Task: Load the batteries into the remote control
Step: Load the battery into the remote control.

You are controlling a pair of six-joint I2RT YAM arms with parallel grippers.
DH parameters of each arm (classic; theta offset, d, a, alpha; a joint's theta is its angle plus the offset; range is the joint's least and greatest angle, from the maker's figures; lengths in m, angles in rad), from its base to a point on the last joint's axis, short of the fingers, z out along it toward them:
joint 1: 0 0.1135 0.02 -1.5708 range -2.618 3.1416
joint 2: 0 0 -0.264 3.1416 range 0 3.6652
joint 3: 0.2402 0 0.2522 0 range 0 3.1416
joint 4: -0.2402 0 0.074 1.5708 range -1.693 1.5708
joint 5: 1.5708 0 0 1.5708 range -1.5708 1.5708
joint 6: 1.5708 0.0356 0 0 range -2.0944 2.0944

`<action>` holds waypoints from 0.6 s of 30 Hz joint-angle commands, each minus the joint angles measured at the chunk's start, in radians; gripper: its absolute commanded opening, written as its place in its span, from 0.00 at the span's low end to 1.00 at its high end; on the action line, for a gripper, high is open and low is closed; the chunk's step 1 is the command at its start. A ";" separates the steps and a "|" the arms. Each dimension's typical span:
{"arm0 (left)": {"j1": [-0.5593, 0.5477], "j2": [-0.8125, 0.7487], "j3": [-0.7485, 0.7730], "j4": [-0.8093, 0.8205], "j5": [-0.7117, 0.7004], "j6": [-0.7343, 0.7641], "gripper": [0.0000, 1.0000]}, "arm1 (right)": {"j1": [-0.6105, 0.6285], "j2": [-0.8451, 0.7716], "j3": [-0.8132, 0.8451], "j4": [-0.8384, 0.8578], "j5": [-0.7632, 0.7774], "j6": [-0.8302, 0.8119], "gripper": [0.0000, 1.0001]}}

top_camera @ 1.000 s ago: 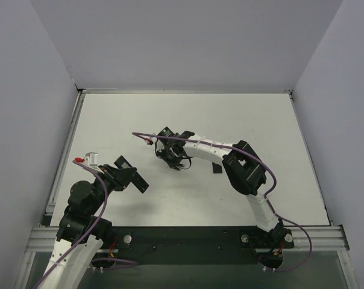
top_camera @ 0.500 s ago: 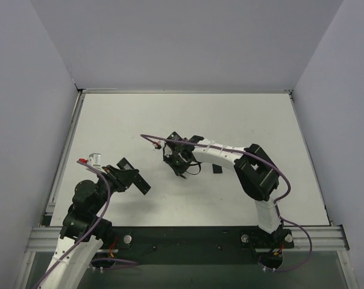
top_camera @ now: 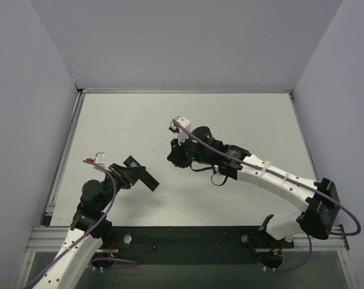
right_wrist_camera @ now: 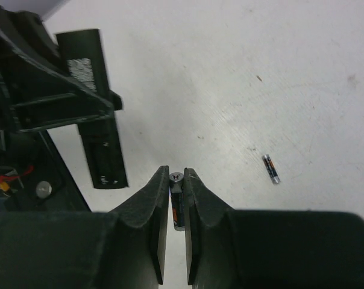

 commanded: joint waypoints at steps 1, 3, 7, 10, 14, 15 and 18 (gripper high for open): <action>0.006 0.047 -0.014 0.289 0.050 -0.071 0.00 | 0.063 -0.107 -0.064 0.191 -0.006 0.060 0.00; 0.006 0.078 -0.022 0.371 0.059 -0.083 0.00 | 0.091 -0.145 -0.090 0.261 -0.003 0.063 0.00; 0.006 0.136 -0.031 0.507 0.084 -0.122 0.00 | 0.153 -0.173 -0.121 0.367 0.000 0.061 0.00; 0.006 0.170 -0.034 0.587 0.104 -0.139 0.00 | 0.192 -0.170 -0.141 0.435 0.017 0.044 0.00; 0.005 0.175 -0.032 0.637 0.118 -0.149 0.00 | 0.216 -0.153 -0.153 0.482 0.029 0.035 0.00; 0.005 0.172 -0.032 0.643 0.119 -0.149 0.00 | 0.219 -0.151 -0.155 0.487 0.029 0.034 0.00; 0.005 0.161 -0.029 0.645 0.121 -0.151 0.00 | 0.228 -0.142 -0.164 0.513 0.035 0.024 0.00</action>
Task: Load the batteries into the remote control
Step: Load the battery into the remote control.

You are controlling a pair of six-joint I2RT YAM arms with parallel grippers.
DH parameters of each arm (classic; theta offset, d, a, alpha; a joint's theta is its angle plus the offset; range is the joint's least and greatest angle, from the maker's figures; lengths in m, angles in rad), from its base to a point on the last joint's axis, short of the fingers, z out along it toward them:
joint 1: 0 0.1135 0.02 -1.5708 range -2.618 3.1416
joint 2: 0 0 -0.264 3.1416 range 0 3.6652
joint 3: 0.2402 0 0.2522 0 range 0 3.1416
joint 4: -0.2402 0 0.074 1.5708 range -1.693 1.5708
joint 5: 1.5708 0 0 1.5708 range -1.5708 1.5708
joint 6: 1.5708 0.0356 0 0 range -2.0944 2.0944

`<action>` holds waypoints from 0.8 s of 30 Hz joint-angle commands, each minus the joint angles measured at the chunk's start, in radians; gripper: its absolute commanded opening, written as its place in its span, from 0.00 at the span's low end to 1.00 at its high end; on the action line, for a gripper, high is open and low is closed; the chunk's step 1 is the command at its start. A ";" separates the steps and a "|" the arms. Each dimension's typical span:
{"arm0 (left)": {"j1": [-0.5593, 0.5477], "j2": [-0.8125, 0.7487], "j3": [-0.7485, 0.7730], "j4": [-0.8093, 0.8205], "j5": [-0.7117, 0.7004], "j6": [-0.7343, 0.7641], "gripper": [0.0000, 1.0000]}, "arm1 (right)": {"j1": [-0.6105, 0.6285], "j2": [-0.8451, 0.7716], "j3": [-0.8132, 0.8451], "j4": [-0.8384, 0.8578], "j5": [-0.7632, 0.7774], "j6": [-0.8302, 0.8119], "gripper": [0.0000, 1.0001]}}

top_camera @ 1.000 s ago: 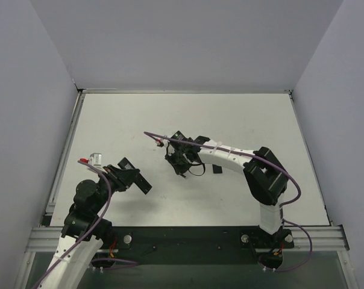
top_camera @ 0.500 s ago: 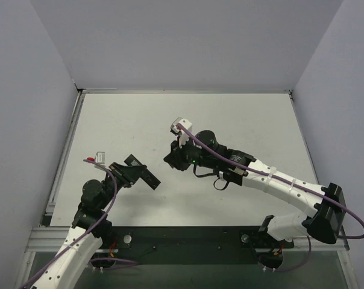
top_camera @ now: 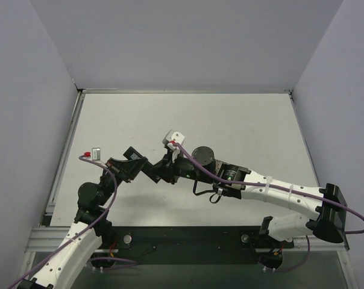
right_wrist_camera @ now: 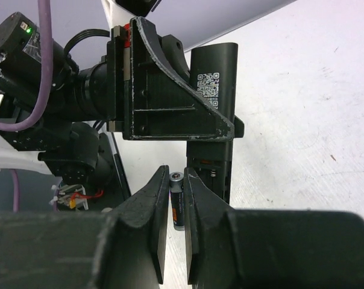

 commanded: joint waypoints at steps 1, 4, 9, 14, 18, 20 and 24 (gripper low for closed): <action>0.005 -0.016 0.010 0.117 0.024 -0.016 0.00 | 0.012 0.007 -0.009 0.138 0.021 -0.022 0.00; 0.005 -0.019 0.014 0.124 0.030 -0.022 0.00 | 0.014 0.018 -0.013 0.157 0.031 -0.023 0.00; 0.005 -0.022 0.011 0.136 0.032 -0.039 0.00 | 0.023 0.036 -0.019 0.189 0.036 -0.036 0.00; 0.005 -0.027 0.008 0.142 0.026 -0.053 0.00 | 0.031 0.055 -0.021 0.186 0.039 -0.052 0.00; 0.005 -0.031 0.002 0.151 0.016 -0.067 0.00 | 0.034 0.062 -0.029 0.196 0.042 -0.058 0.00; 0.005 -0.033 0.000 0.157 0.015 -0.073 0.00 | 0.035 0.067 -0.029 0.195 0.045 -0.067 0.00; 0.005 -0.039 0.000 0.159 0.009 -0.078 0.00 | 0.041 0.071 -0.030 0.186 0.044 -0.075 0.00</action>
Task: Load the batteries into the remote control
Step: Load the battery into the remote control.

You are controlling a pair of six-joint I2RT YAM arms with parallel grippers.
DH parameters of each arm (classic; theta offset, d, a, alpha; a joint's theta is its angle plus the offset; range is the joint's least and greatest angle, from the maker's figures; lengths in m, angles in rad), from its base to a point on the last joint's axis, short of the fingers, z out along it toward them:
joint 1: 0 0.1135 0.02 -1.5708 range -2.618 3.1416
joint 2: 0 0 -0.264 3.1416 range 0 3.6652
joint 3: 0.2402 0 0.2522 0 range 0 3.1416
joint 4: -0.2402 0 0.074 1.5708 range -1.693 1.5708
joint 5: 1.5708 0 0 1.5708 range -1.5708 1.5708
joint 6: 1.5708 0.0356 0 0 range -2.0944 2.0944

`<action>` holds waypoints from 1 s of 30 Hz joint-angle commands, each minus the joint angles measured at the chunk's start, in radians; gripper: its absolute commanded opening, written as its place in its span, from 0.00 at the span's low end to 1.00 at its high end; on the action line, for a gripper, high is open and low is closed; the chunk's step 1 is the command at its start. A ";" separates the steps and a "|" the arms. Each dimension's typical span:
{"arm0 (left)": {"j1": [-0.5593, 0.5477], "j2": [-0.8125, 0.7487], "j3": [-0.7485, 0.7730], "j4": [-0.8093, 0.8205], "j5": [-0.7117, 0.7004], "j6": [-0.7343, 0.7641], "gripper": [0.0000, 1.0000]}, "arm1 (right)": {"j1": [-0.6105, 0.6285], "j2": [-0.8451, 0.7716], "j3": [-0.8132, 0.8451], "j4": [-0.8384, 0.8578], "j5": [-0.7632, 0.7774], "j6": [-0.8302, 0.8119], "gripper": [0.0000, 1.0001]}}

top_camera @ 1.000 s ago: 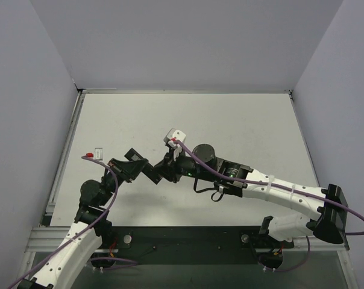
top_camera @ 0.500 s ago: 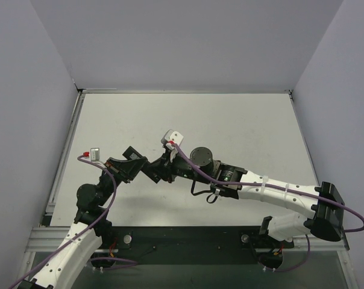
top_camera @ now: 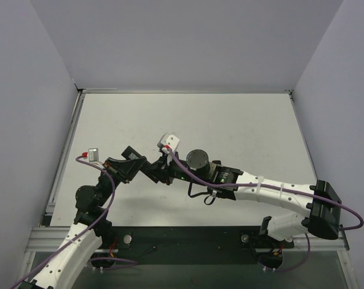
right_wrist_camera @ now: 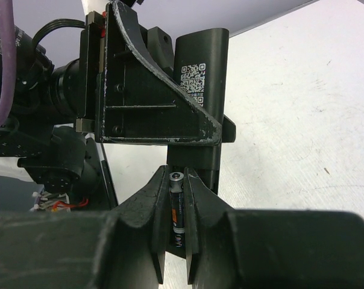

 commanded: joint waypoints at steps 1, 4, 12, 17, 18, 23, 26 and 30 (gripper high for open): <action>0.005 -0.015 0.003 0.081 -0.008 -0.018 0.00 | 0.015 0.016 -0.007 0.067 0.006 -0.025 0.00; 0.005 -0.016 0.004 0.090 -0.013 -0.024 0.00 | 0.018 0.020 -0.008 0.058 0.009 -0.032 0.00; 0.005 -0.024 0.006 0.110 -0.034 -0.035 0.00 | 0.019 0.024 -0.023 0.043 0.023 -0.039 0.00; 0.005 -0.024 0.012 0.131 -0.051 -0.044 0.00 | 0.021 0.032 -0.031 0.038 0.031 -0.039 0.00; 0.005 -0.022 0.013 0.133 -0.051 -0.046 0.00 | 0.021 0.033 -0.033 0.035 0.032 -0.041 0.00; 0.005 -0.021 0.023 0.148 -0.051 -0.052 0.00 | 0.024 0.047 -0.039 0.025 0.052 -0.061 0.00; 0.003 -0.021 0.033 0.148 -0.048 -0.052 0.00 | 0.027 0.056 -0.046 0.034 0.061 -0.065 0.02; 0.005 -0.021 0.043 0.148 -0.048 -0.052 0.00 | 0.030 0.067 -0.054 0.040 0.078 -0.090 0.06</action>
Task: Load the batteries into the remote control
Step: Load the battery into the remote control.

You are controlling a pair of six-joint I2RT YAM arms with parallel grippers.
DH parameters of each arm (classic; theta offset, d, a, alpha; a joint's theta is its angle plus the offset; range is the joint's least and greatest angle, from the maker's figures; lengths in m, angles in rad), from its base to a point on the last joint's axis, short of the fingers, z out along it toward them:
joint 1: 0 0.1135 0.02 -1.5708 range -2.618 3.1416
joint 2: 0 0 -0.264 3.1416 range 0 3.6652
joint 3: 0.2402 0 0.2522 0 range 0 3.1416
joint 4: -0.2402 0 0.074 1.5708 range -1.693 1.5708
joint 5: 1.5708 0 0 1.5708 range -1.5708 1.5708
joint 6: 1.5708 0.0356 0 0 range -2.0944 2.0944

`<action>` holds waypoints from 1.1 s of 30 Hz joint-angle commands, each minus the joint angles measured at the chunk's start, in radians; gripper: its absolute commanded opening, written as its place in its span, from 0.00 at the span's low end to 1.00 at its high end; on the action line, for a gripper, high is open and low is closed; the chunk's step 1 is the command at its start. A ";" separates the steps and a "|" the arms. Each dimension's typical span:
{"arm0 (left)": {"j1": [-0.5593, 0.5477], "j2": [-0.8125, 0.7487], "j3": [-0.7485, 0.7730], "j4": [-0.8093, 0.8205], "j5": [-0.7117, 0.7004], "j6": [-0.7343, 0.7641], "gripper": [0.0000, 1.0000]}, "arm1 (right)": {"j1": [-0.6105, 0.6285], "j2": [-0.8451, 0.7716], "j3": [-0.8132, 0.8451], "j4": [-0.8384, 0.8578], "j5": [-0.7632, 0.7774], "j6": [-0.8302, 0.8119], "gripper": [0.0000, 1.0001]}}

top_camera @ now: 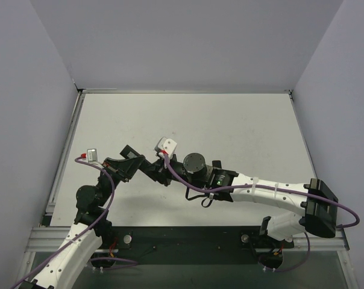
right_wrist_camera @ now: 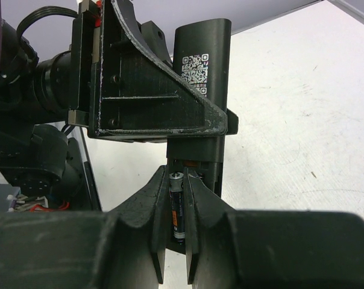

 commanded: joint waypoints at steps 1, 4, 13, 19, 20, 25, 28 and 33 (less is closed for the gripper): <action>0.001 -0.017 0.057 0.149 -0.004 -0.037 0.00 | 0.012 0.040 -0.030 -0.015 0.033 -0.039 0.06; 0.001 -0.020 0.061 0.149 -0.005 -0.043 0.00 | 0.015 0.052 -0.041 0.002 0.047 -0.045 0.06; 0.001 -0.037 0.071 0.151 -0.021 -0.075 0.00 | 0.013 0.084 -0.070 0.048 0.105 -0.068 0.11; 0.001 -0.040 0.080 0.151 -0.018 -0.083 0.00 | 0.015 0.113 -0.066 0.057 0.108 -0.079 0.12; 0.001 -0.040 0.080 0.151 -0.018 -0.084 0.00 | 0.015 0.118 -0.061 0.057 0.105 -0.078 0.12; 0.001 -0.037 0.080 0.139 -0.018 -0.086 0.00 | 0.015 0.135 -0.046 0.043 0.097 -0.076 0.13; 0.001 -0.032 0.075 0.136 -0.013 -0.090 0.00 | 0.015 0.141 -0.040 0.036 0.094 -0.079 0.13; -0.001 -0.037 0.068 0.125 -0.013 -0.089 0.00 | 0.015 0.152 -0.030 0.025 0.082 -0.071 0.13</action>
